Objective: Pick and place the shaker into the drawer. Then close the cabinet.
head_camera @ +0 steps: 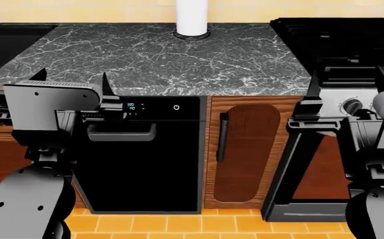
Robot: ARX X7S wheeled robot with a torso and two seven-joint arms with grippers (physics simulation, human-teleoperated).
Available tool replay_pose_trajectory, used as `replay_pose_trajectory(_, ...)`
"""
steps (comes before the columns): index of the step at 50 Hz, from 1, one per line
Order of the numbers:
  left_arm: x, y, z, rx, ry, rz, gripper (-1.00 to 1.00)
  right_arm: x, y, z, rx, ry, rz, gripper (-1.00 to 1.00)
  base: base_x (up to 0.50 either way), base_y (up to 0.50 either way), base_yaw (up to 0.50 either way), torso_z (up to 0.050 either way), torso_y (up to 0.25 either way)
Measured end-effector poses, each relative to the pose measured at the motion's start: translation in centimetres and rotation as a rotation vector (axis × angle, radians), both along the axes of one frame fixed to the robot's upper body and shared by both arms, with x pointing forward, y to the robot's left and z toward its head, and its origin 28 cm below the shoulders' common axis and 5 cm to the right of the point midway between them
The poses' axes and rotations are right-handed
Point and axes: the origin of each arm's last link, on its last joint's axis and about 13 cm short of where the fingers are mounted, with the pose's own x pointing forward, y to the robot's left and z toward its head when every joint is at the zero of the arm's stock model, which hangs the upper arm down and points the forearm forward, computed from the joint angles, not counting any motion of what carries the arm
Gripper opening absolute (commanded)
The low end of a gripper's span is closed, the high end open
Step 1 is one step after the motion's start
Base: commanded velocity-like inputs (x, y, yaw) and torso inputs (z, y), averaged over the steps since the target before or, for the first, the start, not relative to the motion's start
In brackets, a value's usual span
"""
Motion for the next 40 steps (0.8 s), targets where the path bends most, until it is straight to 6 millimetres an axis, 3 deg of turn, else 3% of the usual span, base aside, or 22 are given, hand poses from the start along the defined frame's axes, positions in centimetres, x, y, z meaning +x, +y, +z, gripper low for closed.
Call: replay_pose_trajectory(40,-0.21,0.32,0.50,-0.001,-0.016,0.011,1.00,-0.23,0.20,0.60,-0.001,-0.013,0.005,1.00,0.38,-0.08,0.00,0.000,0.000)
